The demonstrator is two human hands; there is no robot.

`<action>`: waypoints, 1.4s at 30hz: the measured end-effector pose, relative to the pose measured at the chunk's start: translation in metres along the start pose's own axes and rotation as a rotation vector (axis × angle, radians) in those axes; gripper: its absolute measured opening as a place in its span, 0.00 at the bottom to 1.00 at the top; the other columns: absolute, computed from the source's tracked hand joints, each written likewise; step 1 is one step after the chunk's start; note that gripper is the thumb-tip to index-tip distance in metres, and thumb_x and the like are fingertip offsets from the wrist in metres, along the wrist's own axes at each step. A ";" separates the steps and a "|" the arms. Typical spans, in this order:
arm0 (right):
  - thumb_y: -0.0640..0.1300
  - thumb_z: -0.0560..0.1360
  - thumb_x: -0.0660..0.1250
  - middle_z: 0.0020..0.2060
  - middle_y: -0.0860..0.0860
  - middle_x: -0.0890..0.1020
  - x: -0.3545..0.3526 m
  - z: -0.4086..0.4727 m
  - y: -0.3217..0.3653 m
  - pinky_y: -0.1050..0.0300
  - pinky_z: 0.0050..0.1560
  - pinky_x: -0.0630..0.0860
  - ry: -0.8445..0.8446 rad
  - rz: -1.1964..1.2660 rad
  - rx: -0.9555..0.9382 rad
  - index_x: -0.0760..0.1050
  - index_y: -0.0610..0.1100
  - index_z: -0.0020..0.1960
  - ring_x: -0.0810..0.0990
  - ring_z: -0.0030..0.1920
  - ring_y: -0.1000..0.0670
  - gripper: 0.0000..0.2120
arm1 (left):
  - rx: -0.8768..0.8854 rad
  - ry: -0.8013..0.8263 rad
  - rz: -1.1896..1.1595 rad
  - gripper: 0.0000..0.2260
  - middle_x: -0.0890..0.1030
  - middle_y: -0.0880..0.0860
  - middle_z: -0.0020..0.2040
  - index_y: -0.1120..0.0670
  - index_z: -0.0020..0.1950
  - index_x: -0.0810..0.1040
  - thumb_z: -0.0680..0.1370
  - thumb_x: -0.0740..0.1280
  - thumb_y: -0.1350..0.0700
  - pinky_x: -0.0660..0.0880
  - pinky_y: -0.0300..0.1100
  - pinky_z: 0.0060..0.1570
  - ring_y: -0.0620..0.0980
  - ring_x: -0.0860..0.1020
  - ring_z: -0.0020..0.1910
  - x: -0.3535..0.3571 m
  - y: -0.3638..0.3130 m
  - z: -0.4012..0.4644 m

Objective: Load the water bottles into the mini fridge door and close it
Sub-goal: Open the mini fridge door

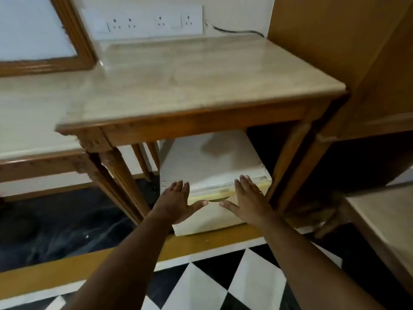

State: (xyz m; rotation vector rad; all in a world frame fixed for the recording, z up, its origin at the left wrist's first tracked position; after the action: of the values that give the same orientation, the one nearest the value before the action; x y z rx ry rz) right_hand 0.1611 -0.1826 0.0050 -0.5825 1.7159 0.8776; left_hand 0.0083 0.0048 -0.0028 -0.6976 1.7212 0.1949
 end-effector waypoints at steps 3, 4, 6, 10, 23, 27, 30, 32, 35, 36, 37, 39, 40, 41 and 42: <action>0.77 0.67 0.46 0.79 0.44 0.46 0.063 0.042 -0.024 0.46 0.78 0.49 -0.019 -0.015 -0.005 0.46 0.41 0.78 0.41 0.79 0.47 0.53 | -0.021 -0.066 0.004 0.55 0.48 0.57 0.83 0.53 0.83 0.47 0.65 0.41 0.19 0.48 0.54 0.78 0.58 0.47 0.82 0.057 0.020 0.057; 0.77 0.68 0.47 0.79 0.44 0.46 0.079 0.058 -0.030 0.47 0.78 0.50 -0.041 -0.014 -0.001 0.47 0.41 0.78 0.42 0.79 0.47 0.52 | -0.028 -0.088 0.007 0.54 0.47 0.57 0.83 0.52 0.83 0.47 0.66 0.41 0.19 0.48 0.55 0.78 0.58 0.46 0.82 0.069 0.027 0.074; 0.79 0.65 0.42 0.79 0.44 0.47 0.114 0.084 -0.038 0.48 0.78 0.48 -0.083 -0.029 -0.024 0.47 0.40 0.78 0.42 0.79 0.47 0.55 | 0.006 -0.117 0.039 0.52 0.44 0.58 0.83 0.52 0.83 0.46 0.68 0.42 0.21 0.46 0.56 0.78 0.59 0.44 0.82 0.105 0.038 0.101; 0.79 0.65 0.39 0.79 0.42 0.49 0.156 0.129 -0.046 0.47 0.78 0.47 -0.151 -0.090 -0.045 0.49 0.38 0.78 0.45 0.79 0.45 0.56 | 0.018 -0.282 0.102 0.46 0.42 0.55 0.83 0.50 0.83 0.43 0.72 0.41 0.24 0.42 0.55 0.78 0.56 0.40 0.82 0.151 0.054 0.133; 0.79 0.63 0.29 0.79 0.45 0.51 0.189 0.100 -0.054 0.48 0.77 0.46 -0.300 -0.132 -0.022 0.55 0.40 0.77 0.46 0.79 0.48 0.58 | 0.099 -0.215 0.023 0.51 0.41 0.55 0.83 0.50 0.83 0.44 0.68 0.39 0.20 0.41 0.53 0.77 0.55 0.39 0.81 0.154 0.056 0.117; 0.80 0.63 0.30 0.80 0.46 0.47 0.194 0.070 -0.068 0.50 0.76 0.41 -0.317 -0.040 0.010 0.52 0.42 0.78 0.40 0.78 0.49 0.58 | 0.097 -0.203 0.093 0.44 0.37 0.55 0.83 0.47 0.83 0.42 0.73 0.44 0.24 0.40 0.55 0.78 0.57 0.37 0.81 0.129 0.059 0.149; 0.82 0.61 0.32 0.79 0.48 0.43 0.194 0.049 -0.076 0.52 0.74 0.38 -0.283 0.025 0.065 0.49 0.43 0.78 0.36 0.77 0.51 0.59 | 0.097 -0.207 0.143 0.45 0.39 0.56 0.83 0.46 0.83 0.43 0.71 0.43 0.24 0.40 0.55 0.78 0.57 0.39 0.82 0.128 0.053 0.174; 0.84 0.60 0.34 0.79 0.50 0.39 0.191 0.036 -0.084 0.49 0.76 0.41 -0.257 0.092 0.123 0.46 0.43 0.78 0.33 0.76 0.54 0.61 | 0.115 -0.224 0.149 0.47 0.40 0.56 0.83 0.45 0.83 0.44 0.69 0.41 0.22 0.41 0.57 0.78 0.57 0.40 0.82 0.126 0.040 0.191; 0.85 0.58 0.38 0.78 0.53 0.35 0.187 0.013 -0.101 0.46 0.77 0.46 -0.200 0.153 0.211 0.42 0.43 0.78 0.31 0.75 0.56 0.62 | 0.169 -0.235 0.183 0.47 0.40 0.54 0.83 0.43 0.83 0.43 0.69 0.40 0.21 0.42 0.61 0.77 0.58 0.40 0.82 0.129 0.014 0.211; 0.85 0.57 0.39 0.77 0.54 0.34 0.187 0.005 -0.107 0.45 0.77 0.46 -0.183 0.162 0.244 0.42 0.43 0.78 0.31 0.75 0.55 0.63 | 0.195 -0.238 0.191 0.47 0.41 0.54 0.83 0.42 0.82 0.44 0.68 0.39 0.20 0.42 0.62 0.77 0.58 0.40 0.82 0.131 0.006 0.217; 0.85 0.57 0.39 0.77 0.54 0.33 0.186 -0.002 -0.112 0.46 0.77 0.47 -0.168 0.172 0.276 0.41 0.43 0.78 0.32 0.76 0.55 0.63 | 0.220 -0.242 0.193 0.49 0.41 0.54 0.84 0.42 0.82 0.44 0.66 0.38 0.19 0.43 0.62 0.77 0.59 0.40 0.82 0.132 0.000 0.222; 0.85 0.55 0.39 0.77 0.53 0.32 0.185 -0.016 -0.124 0.45 0.76 0.48 -0.156 0.165 0.346 0.41 0.44 0.78 0.35 0.77 0.52 0.64 | 0.260 -0.246 0.189 0.52 0.42 0.54 0.84 0.42 0.82 0.45 0.63 0.34 0.18 0.43 0.63 0.77 0.59 0.41 0.82 0.135 -0.015 0.233; 0.85 0.56 0.38 0.77 0.53 0.32 0.185 -0.021 -0.130 0.44 0.76 0.49 -0.158 0.137 0.368 0.41 0.44 0.78 0.35 0.77 0.51 0.63 | 0.264 -0.254 0.191 0.53 0.43 0.54 0.84 0.42 0.83 0.45 0.62 0.33 0.18 0.44 0.63 0.77 0.59 0.42 0.82 0.136 -0.021 0.238; 0.84 0.56 0.37 0.77 0.52 0.32 0.185 -0.026 -0.137 0.43 0.75 0.50 -0.163 0.095 0.386 0.41 0.45 0.78 0.35 0.77 0.50 0.62 | 0.262 -0.266 0.194 0.53 0.44 0.54 0.84 0.42 0.83 0.46 0.62 0.34 0.18 0.45 0.63 0.77 0.59 0.43 0.82 0.137 -0.028 0.242; 0.84 0.57 0.36 0.77 0.52 0.33 0.184 -0.029 -0.144 0.41 0.75 0.50 -0.173 0.050 0.406 0.40 0.46 0.78 0.35 0.77 0.49 0.61 | 0.258 -0.285 0.200 0.52 0.45 0.54 0.84 0.42 0.83 0.47 0.63 0.35 0.18 0.46 0.63 0.77 0.60 0.45 0.82 0.139 -0.033 0.248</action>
State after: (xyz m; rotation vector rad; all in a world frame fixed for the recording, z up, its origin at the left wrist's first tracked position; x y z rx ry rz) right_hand 0.1940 -0.2857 -0.2037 -0.1866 1.6925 0.5706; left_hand 0.2165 0.0497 -0.1931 -0.2919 1.5057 0.1962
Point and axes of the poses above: each hand's wrist, its own z-axis towards the middle knuckle, its own x-axis out of the palm, y = z × x, the point moved 1 cm from there along z, towards the middle knuckle
